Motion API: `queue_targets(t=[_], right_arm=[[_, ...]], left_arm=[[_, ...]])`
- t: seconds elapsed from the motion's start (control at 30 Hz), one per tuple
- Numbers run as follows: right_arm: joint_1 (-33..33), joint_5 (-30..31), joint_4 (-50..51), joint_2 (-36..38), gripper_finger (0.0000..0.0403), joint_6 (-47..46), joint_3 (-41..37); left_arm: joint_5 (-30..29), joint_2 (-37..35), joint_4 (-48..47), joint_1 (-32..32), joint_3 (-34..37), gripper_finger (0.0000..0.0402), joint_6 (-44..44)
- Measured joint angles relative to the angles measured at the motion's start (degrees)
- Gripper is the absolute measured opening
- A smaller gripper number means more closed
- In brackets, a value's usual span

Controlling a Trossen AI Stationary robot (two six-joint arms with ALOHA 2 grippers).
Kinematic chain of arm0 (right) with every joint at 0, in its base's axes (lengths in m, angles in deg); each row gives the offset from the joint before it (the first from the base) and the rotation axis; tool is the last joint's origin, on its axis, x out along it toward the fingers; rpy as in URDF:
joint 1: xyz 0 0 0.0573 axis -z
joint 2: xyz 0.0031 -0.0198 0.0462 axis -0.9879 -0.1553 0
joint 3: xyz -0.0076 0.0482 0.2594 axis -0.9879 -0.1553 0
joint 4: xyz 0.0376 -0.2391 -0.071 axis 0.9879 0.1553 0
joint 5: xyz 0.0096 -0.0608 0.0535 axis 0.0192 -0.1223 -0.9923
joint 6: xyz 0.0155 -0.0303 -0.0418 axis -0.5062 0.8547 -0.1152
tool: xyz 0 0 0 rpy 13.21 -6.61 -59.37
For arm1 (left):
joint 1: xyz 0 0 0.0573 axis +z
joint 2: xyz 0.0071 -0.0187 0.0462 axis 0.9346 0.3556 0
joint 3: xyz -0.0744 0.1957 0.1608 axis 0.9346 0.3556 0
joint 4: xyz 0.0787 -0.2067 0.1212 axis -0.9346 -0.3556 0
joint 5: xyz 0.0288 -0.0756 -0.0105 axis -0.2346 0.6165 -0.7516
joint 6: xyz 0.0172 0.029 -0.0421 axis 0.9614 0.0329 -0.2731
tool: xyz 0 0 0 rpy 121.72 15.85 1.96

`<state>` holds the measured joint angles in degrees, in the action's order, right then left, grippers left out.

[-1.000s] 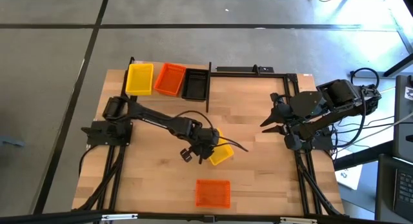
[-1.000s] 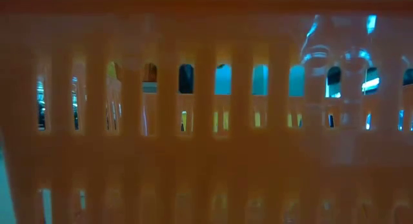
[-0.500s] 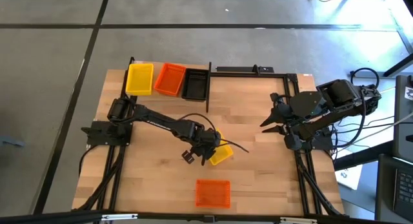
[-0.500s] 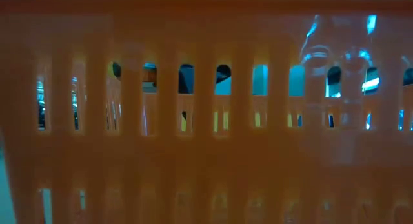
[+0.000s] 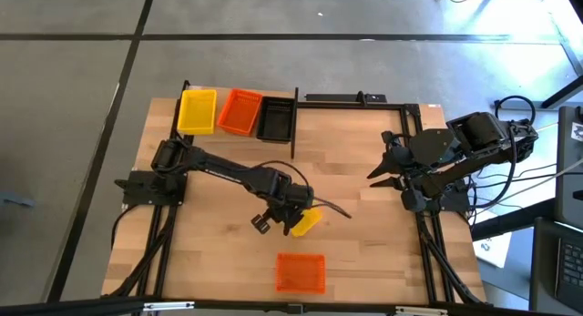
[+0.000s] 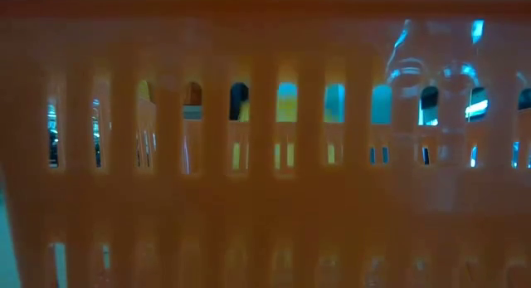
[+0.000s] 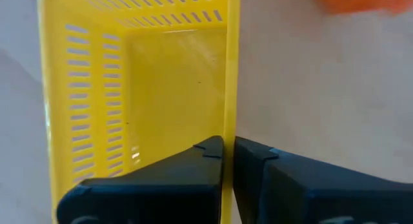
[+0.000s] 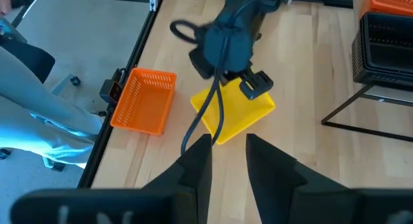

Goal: Stack baskets on shelf by color
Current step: Stack the yellow basket on top of the yellow basket on the shelf

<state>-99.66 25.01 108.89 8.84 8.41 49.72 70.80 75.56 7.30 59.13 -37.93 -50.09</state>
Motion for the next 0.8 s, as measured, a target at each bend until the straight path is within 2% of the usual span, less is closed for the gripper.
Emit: queue_targets(t=[0.1, 0.2, 0.4, 0.6, 0.73, 0.8], right_arm=[[0.0, 0.0, -0.06, 0.0, 0.0092, 0.0, 0.0], [0.0, 0.0, -0.35, 0.0, 0.0092, 0.0, 0.0], [0.0, 0.04, -0.77, 0.0, 0.0092, -0.01, 0.0], [0.0, 0.09, -0.76, 0.0, 0.0092, 0.22, 0.0], [0.0, 0.09, -0.74, 0.0, 0.0092, 0.29, 0.0], [0.0, 0.18, -0.7, 0.0, 0.0092, 0.3, 0.0]], left_arm=[[3.76, -0.02, -6.95, 0.67, -5.94, 0.0002, -0.17], [4.02, -0.02, -13.54, 0.9, -12.14, 0.0001, -1.52], [3.36, -0.06, -20.58, 1.29, -25.62, 0.0001, -7.46], [-9.94, -0.11, -28.72, 1.55, -37.34, 0.0001, -18.51], [-16.08, -0.11, -33.1, 2.45, -44.52, 0.0, -29.02], [-19.47, -1.5, -32.95, 3.46, -43.84, 0.0, -36.39]])
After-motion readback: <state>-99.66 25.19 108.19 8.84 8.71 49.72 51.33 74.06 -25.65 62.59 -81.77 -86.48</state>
